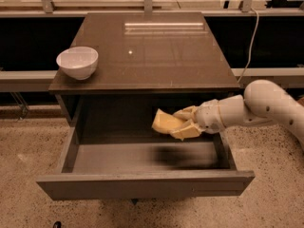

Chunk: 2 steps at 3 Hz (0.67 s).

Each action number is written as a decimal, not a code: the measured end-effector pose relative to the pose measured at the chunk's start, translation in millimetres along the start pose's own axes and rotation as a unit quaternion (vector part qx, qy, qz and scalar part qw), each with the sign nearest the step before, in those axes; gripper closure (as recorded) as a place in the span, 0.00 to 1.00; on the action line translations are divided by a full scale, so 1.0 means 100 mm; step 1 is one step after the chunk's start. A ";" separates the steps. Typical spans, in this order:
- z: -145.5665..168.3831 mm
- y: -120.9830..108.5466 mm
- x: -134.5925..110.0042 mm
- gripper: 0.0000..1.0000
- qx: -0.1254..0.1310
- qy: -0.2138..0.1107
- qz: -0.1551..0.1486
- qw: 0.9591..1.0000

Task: Pick sponge from top drawer and place on counter

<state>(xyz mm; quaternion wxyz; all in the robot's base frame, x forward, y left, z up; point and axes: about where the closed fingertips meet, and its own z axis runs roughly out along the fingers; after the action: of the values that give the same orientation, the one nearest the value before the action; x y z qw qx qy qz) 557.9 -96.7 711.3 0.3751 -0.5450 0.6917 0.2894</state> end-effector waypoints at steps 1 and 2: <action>-0.42 0.23 -0.39 1.00 0.002 -0.010 -0.054 0.998; -0.73 0.40 -0.69 1.00 0.009 -0.008 -0.100 0.995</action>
Offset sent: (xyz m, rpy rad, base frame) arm -0.0671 -0.0228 0.1491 -0.0589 -0.2741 0.1340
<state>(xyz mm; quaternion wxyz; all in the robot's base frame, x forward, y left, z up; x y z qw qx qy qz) 512.9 -109.3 808.8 0.4122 -0.6059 0.6333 0.2488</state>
